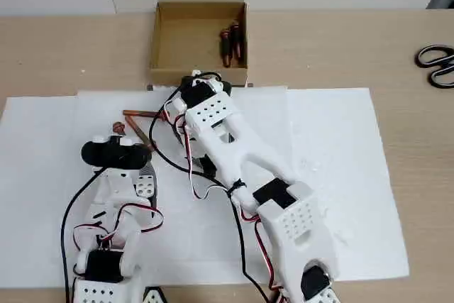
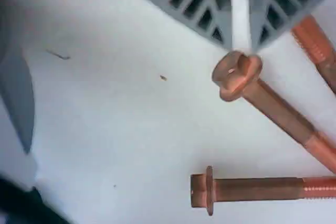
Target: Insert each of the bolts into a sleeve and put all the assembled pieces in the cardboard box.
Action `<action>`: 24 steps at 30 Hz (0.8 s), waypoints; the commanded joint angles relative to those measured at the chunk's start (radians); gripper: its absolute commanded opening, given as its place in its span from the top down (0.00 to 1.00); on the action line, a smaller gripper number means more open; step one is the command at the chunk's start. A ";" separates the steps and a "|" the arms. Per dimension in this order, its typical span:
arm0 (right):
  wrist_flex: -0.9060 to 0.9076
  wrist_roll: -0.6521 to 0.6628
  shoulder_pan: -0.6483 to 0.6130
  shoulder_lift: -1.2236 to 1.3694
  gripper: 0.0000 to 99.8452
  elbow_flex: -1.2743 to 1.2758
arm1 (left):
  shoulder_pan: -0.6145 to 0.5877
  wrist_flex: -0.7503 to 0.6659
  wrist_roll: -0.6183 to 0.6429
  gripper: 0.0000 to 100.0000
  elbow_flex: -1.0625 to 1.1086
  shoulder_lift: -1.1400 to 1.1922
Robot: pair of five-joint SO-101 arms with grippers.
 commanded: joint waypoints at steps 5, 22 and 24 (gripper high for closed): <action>0.041 -0.002 0.024 -0.140 1.00 -0.012 | 0.003 0.006 -0.005 0.99 -0.005 -0.005; 0.048 0.110 0.337 -0.733 1.00 0.244 | -0.061 0.218 -0.002 0.88 -0.338 0.152; 0.047 0.109 0.371 -0.779 1.00 0.305 | -0.061 0.218 0.003 0.89 -0.433 0.285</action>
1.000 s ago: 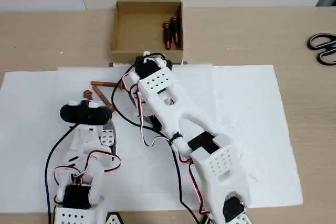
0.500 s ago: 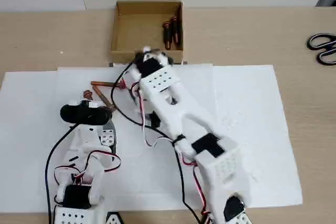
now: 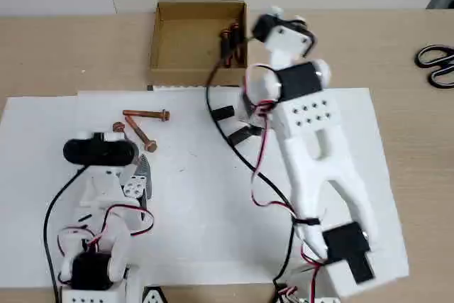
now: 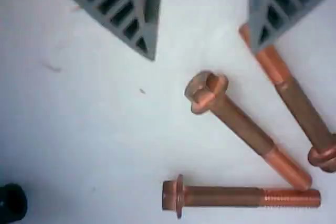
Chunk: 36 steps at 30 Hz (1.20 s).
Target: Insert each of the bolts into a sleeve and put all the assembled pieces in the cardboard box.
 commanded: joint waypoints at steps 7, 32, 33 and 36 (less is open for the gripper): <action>-0.007 0.011 0.143 -0.262 1.00 0.222 | -0.074 0.068 0.038 0.89 -0.584 0.747; -0.038 0.009 0.389 -0.659 1.00 0.637 | -0.192 0.046 0.305 0.96 -1.000 1.533; -0.045 0.009 0.389 -0.668 1.00 0.651 | -0.192 0.046 0.316 0.96 -1.010 1.553; -0.064 0.009 0.387 -0.697 1.00 0.683 | -0.192 0.046 0.351 0.96 -1.040 1.594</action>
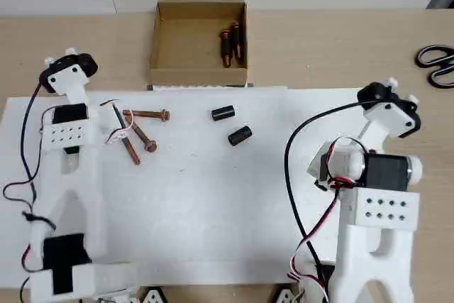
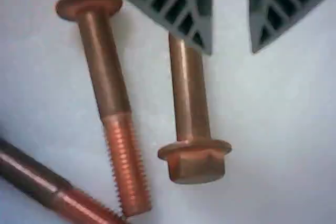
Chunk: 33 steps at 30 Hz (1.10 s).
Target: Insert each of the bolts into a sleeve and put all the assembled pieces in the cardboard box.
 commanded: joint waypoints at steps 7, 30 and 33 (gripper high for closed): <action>-0.022 0.009 0.005 -0.107 1.00 0.049 | 0.005 -0.017 0.038 0.85 -0.088 0.086; -0.030 0.005 0.007 -0.157 1.00 0.132 | 0.005 -0.137 0.071 0.86 -0.128 0.267; -0.030 0.005 0.007 -0.157 1.00 0.132 | 0.005 -0.143 0.071 0.93 -0.139 0.292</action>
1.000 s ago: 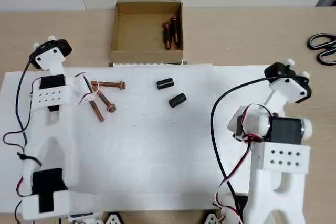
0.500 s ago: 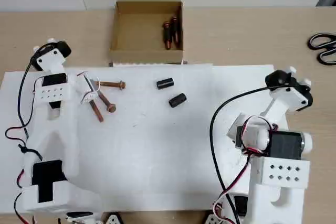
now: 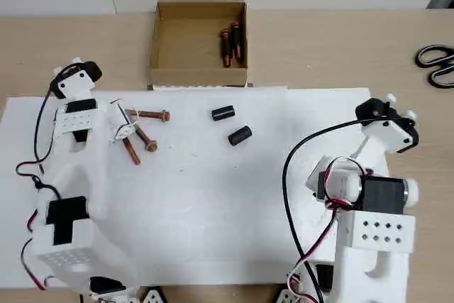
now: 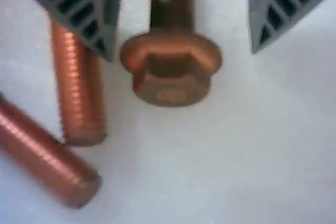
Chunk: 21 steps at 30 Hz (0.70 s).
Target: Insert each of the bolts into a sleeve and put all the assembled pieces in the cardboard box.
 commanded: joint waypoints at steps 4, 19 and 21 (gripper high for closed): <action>-0.019 0.005 0.005 -0.018 1.00 -0.005 | 0.005 -0.035 0.002 0.99 -0.047 0.055; -0.005 0.006 -0.025 -0.019 1.00 -0.124 | 0.031 0.066 -0.005 0.99 -0.154 -0.012; 0.016 0.006 -0.082 -0.019 1.00 -0.192 | 0.074 0.135 -0.005 0.99 -0.193 -0.094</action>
